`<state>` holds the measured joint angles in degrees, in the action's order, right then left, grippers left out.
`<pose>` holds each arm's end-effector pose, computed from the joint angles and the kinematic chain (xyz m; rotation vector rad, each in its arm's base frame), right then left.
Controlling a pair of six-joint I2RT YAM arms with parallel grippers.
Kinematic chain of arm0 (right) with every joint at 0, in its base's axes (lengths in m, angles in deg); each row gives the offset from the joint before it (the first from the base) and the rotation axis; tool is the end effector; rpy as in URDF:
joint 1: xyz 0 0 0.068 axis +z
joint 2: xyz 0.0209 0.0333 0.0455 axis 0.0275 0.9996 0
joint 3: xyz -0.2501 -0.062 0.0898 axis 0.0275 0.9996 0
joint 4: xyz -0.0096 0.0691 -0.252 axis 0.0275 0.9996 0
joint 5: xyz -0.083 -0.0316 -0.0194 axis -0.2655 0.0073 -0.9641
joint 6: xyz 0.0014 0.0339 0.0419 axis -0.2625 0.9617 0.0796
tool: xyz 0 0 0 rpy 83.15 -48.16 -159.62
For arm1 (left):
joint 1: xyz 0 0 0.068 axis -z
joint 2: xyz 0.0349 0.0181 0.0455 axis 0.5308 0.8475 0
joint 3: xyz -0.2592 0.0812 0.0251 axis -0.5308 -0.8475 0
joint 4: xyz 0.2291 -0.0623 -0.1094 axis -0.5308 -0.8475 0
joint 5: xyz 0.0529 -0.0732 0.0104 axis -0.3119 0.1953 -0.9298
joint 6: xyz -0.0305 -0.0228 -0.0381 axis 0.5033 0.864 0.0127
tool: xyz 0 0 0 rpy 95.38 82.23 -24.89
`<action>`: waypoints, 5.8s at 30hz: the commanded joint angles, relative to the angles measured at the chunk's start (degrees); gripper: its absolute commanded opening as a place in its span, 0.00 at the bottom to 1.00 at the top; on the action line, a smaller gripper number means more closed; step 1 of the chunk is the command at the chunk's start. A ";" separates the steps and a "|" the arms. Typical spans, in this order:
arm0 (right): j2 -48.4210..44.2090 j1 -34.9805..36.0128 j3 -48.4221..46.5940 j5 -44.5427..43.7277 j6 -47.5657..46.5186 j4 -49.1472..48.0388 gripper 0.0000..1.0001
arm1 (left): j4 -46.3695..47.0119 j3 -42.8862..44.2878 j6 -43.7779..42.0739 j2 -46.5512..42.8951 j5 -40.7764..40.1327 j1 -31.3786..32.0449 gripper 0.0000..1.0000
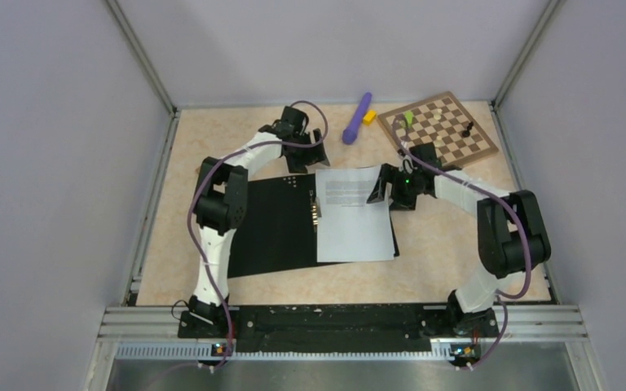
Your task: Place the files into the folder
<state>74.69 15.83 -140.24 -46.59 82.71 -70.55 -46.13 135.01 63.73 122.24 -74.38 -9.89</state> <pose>0.3061 0.0938 0.1708 0.1134 2.6776 0.8333 0.4501 -0.1925 0.1770 -0.1820 2.6289 -0.6714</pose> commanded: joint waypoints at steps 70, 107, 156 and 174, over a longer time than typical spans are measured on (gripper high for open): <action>-42.33 28.16 32.56 -27.18 62.05 -0.47 0.87 | -7.52 -28.20 -3.72 -19.59 -4.03 -9.34 0.85; -35.14 28.17 31.39 -33.05 56.36 -14.02 0.88 | -6.38 -31.04 -5.06 -21.88 -2.07 -9.34 0.84; 30.19 3.67 -42.38 -21.80 1.68 5.48 0.92 | -9.99 -36.64 -5.32 -35.16 -2.56 -11.98 0.85; 28.10 4.31 -38.19 -14.68 2.39 1.04 0.92 | -8.22 -37.87 -4.21 -32.53 -1.97 -12.07 0.85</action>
<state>104.26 19.44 -180.06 -63.60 84.91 -68.47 -56.03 96.95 59.22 88.91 -76.91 -21.78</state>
